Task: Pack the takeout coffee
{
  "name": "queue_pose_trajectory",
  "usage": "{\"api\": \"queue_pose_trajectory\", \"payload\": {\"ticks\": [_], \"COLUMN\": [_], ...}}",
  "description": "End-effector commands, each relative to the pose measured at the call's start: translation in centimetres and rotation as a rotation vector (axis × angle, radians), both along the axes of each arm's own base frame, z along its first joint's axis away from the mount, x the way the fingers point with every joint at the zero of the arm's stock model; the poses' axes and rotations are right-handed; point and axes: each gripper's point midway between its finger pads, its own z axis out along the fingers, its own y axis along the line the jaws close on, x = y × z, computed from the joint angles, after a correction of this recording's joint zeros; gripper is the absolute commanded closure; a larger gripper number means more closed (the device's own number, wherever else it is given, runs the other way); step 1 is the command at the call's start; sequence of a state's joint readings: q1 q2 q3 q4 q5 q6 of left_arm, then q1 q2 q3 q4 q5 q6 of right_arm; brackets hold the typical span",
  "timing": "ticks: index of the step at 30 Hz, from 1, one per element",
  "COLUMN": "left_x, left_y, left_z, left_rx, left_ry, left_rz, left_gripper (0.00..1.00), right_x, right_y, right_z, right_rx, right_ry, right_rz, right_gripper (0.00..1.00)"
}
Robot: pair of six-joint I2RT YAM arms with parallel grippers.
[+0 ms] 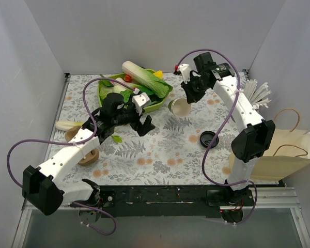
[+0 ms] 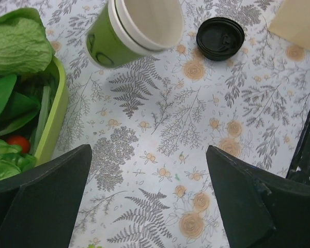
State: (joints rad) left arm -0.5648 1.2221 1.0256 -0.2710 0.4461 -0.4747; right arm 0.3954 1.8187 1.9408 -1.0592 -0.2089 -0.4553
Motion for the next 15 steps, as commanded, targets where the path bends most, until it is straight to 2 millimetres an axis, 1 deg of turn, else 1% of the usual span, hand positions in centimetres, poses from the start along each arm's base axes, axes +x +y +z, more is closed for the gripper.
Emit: {"api": "queue_pose_trajectory", "payload": {"ticks": [1, 3, 4, 5, 6, 8, 9, 11, 12, 13, 15], "left_x": [-2.2, -3.0, -3.1, -3.2, -3.4, -3.5, -3.9, -3.9, -4.2, -4.2, -4.2], "left_y": [0.8, 0.7, 0.5, 0.2, 0.1, -0.3, -0.5, -1.0, -1.2, -1.4, -1.5], "left_z": [1.4, 1.8, 2.1, 1.8, 2.2, 1.5, 1.5, 1.9, 1.5, 1.9, 1.5], "left_rx": [0.113, 0.139, 0.156, 0.161, 0.171, 0.194, 0.189, 0.186, 0.186, 0.185, 0.2], "left_ry": [-0.159, -0.15, -0.179, -0.169, -0.168, -0.18, -0.173, -0.2, -0.183, -0.196, -0.187], "left_rz": [-0.198, -0.267, -0.303, -0.339, -0.365, -0.424, -0.455, -0.5, -0.531, -0.545, -0.573], "left_gripper": [0.05, 0.05, 0.05, 0.05, 0.06, 0.06, 0.07, 0.07, 0.07, 0.07, 0.07], "right_x": [-7.5, -9.0, -9.5, -10.1, -10.3, -10.4, -10.4, -10.4, -10.4, -10.4, -10.3], "right_y": [1.8, 2.9, 3.5, 4.3, 4.8, 5.6, 5.9, 6.1, 6.2, 6.3, 6.5], "right_z": [-2.2, -2.8, -3.0, -3.1, -3.4, -3.7, -4.2, -4.9, -5.4, -5.5, -6.0], "right_rx": [0.028, 0.015, 0.018, 0.015, 0.012, 0.001, -0.008, -0.009, -0.015, -0.011, -0.011], "right_ry": [0.343, 0.379, 0.395, 0.402, 0.418, 0.421, 0.44, 0.468, 0.489, 0.497, 0.514], "right_rz": [0.05, 0.076, 0.086, 0.106, 0.102, 0.107, 0.1, 0.09, 0.078, 0.074, 0.068], "right_gripper": [0.99, 0.99, 0.99, 0.99, 0.99, 0.99, 0.99, 0.99, 0.99, 0.99, 0.99]}}
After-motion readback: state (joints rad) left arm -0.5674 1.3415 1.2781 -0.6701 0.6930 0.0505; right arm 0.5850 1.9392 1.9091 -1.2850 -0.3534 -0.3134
